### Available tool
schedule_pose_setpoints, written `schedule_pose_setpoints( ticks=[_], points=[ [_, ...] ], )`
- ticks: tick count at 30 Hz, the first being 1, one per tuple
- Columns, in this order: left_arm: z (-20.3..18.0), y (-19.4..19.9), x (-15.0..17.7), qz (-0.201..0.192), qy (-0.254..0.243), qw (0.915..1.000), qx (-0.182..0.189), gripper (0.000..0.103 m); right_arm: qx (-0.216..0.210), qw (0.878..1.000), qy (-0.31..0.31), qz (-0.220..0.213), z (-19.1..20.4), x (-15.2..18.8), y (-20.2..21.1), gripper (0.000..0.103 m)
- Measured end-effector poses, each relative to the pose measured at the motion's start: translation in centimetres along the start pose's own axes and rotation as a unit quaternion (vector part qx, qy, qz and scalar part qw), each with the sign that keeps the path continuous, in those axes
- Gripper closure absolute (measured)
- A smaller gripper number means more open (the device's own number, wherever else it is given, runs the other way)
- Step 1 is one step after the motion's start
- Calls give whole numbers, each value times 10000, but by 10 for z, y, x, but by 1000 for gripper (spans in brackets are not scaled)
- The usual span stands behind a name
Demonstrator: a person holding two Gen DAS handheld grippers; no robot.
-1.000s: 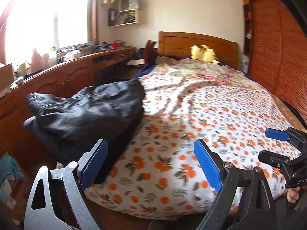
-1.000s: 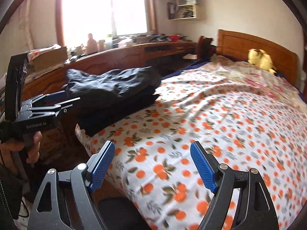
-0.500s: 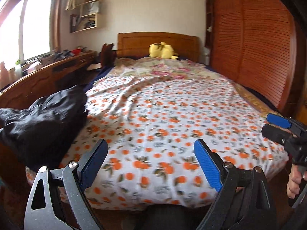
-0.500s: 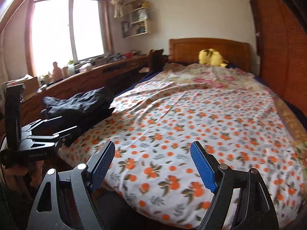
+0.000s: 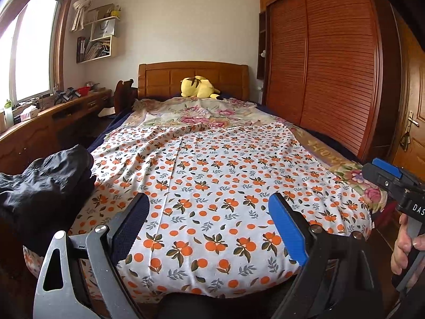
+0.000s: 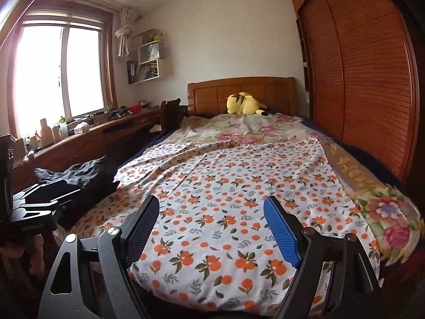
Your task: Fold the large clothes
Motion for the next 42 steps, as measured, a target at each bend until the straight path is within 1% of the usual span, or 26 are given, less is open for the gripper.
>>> schedule_pose_setpoints(
  ticks=[5,8,16,19,42],
  points=[
    [0,0,1,5,8,10000,-13,11,1,10000,4,-33,-1,2,2,21],
    [2,3,3,19,33,10000,-38,11,15,10000,27,-26,7,5,1,21],
    [8,4,6,39,80,9999,-68,11,-31,10000,-21,6,6,-2,-18,21],
    [8,4,6,37,69,9999,-68,11,11,10000,16,-32,6,-1,-24,21],
    [7,5,7,28,67,9999,-71,11,-38,9999,104,-108,-5,2,-24,21]
  ],
)
Point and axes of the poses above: each gripper's, at about its wrist camera, not at the fingertips, and y roughly against the way its jaws point, z to its left, x to its underside, the point moved 1 cm from there along -y, roughly the way its jaws point, and after that the axes turned 11 degrees about -y, right-handed, at the moved point
